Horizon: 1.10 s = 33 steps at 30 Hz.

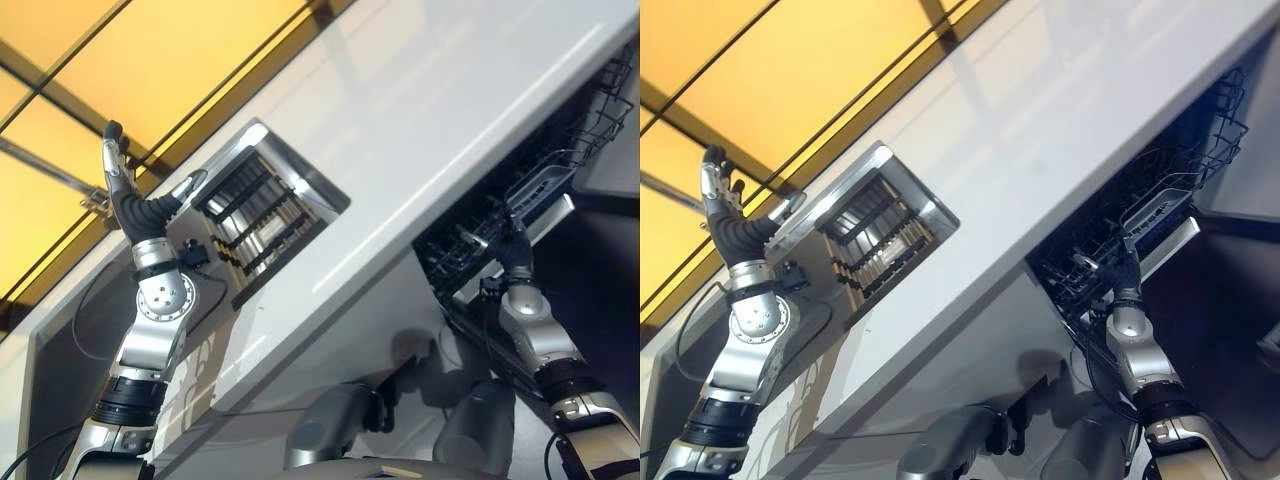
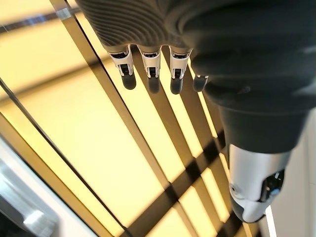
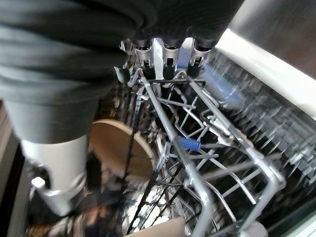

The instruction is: Pick up plates and place into dishwasher.

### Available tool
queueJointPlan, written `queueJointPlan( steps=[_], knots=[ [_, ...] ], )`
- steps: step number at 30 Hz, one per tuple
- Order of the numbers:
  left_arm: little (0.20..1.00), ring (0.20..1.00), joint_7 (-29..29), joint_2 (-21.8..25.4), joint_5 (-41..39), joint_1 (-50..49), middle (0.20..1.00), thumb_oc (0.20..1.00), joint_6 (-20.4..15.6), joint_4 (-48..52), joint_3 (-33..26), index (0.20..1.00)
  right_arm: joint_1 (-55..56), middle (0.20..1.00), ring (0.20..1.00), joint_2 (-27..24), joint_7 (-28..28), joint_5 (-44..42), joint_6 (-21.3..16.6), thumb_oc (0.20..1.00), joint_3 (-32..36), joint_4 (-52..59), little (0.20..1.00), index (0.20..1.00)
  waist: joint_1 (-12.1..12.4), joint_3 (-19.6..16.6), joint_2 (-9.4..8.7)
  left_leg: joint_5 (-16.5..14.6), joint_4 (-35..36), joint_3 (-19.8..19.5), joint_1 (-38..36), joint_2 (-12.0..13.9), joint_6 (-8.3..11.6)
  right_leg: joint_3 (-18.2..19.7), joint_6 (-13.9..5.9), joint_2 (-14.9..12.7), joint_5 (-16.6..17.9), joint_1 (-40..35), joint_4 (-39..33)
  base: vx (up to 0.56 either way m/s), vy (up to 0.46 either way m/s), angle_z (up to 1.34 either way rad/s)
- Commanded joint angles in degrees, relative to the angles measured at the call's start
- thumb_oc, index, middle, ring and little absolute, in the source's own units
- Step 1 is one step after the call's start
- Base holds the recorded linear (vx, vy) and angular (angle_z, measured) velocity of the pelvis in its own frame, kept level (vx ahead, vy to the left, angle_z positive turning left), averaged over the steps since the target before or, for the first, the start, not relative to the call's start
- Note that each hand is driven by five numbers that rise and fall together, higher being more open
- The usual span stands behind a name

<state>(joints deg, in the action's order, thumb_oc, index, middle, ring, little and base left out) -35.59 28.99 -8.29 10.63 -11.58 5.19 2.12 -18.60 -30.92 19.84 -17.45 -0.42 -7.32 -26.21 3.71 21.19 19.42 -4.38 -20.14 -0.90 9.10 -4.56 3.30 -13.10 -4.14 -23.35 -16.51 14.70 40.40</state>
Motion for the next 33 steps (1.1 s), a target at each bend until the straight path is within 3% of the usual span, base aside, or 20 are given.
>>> queueJointPlan(
  steps=[1,8,16,27,33],
  knots=[
    [1.000,1.000,1.28,1.41,-1.27,-3.19,1.000,1.000,-0.82,1.98,-3.79,1.000,-8.67,1.000,1.000,3.79,-3.90,1.34,-3.36,1.000,-4.61,3.28,1.000,1.000,3.03,-6.15,-2.61,-4.22,-5.52,2.79,3.15,-0.31,-0.80,2.29,1.48,-2.48,1.54,-8.30,-4.10,0.07,-0.017,0.44],
    [1.000,1.000,4.32,1.94,-2.42,-6.41,1.000,1.000,-3.03,2.89,-5.91,1.000,-10.92,1.000,1.000,3.69,-2.92,0.13,-3.61,1.000,-3.89,2.70,1.000,1.000,5.08,-5.56,-2.82,-4.78,-7.61,2.44,4.60,-0.96,-0.85,0.58,1.58,-3.36,1.53,-8.12,-2.66,0.02,-0.022,0.25],
    [1.000,1.000,5.04,2.42,-3.63,-6.19,1.000,1.000,-4.73,4.03,-5.29,1.000,-12.95,1.000,1.000,3.86,0.60,-0.01,-4.35,1.000,-4.56,0.64,1.000,1.000,4.65,-4.06,-1.35,-3.63,-6.36,3.45,4.88,-0.53,-1.16,1.10,1.41,-4.06,2.01,-7.16,-2.06,-0.08,0.000,0.06],
    [1.000,1.000,2.75,1.54,-3.59,-3.72,1.000,1.000,-4.43,4.55,-3.51,1.000,-11.32,1.000,1.000,1.48,7.14,3.91,-2.96,1.000,-2.13,0.44,1.000,1.000,0.99,-3.00,-1.17,-1.56,-1.99,5.05,2.51,1.42,-1.12,4.06,0.16,-3.97,5.56,-6.28,-6.61,-0.06,-0.018,-0.14],
    [1.000,1.000,2.69,0.21,-2.87,-3.60,1.000,1.000,-4.54,4.86,-3.11,1.000,-4.36,1.000,1.000,-0.44,12.60,7.24,-1.03,1.000,1.60,5.34,1.000,1.000,-2.50,-3.28,-2.63,-2.21,-0.98,6.40,0.78,2.03,-1.56,7.10,-0.76,-4.47,9.33,-5.93,-10.52,0.02,-0.059,-0.32]
  ],
)
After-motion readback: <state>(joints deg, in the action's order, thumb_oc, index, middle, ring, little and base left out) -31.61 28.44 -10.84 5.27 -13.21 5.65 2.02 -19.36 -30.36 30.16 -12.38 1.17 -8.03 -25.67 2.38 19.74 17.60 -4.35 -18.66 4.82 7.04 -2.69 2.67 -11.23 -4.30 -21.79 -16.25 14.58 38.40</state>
